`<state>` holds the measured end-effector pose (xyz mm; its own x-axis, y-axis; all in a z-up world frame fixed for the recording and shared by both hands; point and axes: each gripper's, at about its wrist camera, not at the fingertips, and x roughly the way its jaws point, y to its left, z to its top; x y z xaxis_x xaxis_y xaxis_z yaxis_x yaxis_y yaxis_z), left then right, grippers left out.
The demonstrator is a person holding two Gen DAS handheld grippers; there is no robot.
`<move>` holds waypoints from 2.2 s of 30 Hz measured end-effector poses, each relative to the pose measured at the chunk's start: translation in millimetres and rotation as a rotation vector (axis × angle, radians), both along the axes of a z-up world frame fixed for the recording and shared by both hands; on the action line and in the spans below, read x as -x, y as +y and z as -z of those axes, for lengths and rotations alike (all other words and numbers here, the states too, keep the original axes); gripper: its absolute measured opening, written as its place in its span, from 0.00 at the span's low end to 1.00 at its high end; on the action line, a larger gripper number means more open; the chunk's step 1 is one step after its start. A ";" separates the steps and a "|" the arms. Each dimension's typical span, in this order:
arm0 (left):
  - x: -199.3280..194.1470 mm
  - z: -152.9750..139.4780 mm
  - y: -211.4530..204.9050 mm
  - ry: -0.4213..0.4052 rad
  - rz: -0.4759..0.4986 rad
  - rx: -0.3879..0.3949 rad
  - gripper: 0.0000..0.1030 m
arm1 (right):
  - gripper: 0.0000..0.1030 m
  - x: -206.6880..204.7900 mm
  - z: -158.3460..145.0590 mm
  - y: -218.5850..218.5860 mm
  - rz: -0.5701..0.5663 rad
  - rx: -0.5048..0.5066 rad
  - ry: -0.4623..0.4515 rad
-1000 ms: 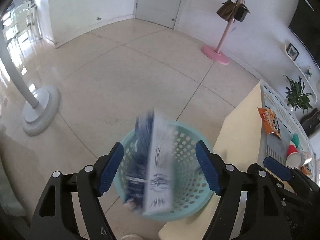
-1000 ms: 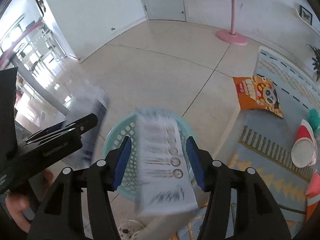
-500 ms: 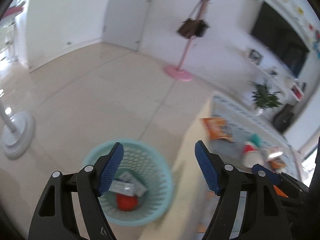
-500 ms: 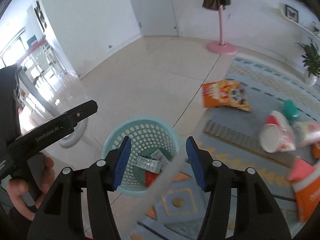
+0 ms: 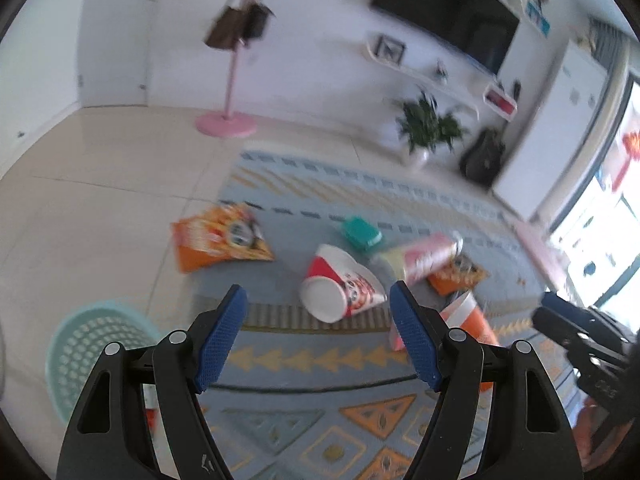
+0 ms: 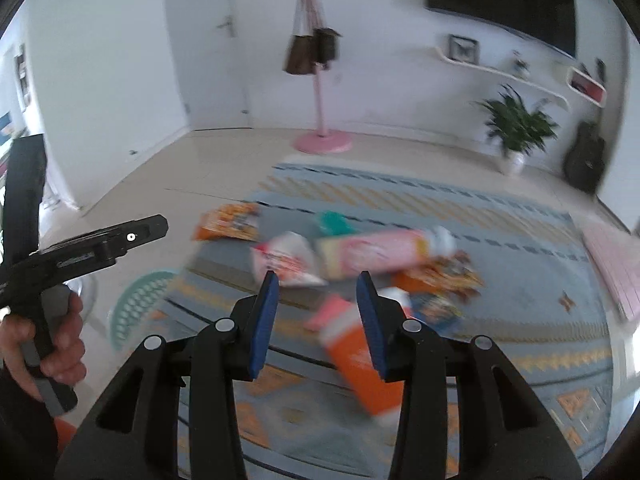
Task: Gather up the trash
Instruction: 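Grasp the red-and-white cup with the left gripper while the right gripper grasps the orange cup, then carry both cups over the teal wastebasket and open both grippers to drop them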
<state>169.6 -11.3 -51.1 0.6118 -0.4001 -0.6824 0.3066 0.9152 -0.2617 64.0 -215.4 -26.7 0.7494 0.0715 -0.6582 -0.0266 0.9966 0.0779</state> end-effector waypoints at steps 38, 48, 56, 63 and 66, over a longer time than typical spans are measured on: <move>48.8 27.2 -12.4 0.033 -0.074 -0.204 0.46 | 0.41 -0.5 81.2 -10.0 -0.100 -0.100 0.170; 70.5 1.7 13.3 -0.051 -0.146 -0.186 0.46 | 0.41 18.1 67.5 29.6 -0.103 0.058 0.133; 70.1 5.9 26.8 -0.053 -0.153 -0.187 0.46 | 0.43 10.1 79.1 63.9 -0.184 0.089 0.215; 70.3 10.7 51.6 -0.036 -0.185 -0.177 0.46 | 0.46 -3.5 89.6 68.9 -0.175 0.007 0.273; 71.4 6.1 67.1 -0.036 -0.209 -0.152 0.46 | 0.40 -1.2 84.1 77.7 -0.173 0.010 0.257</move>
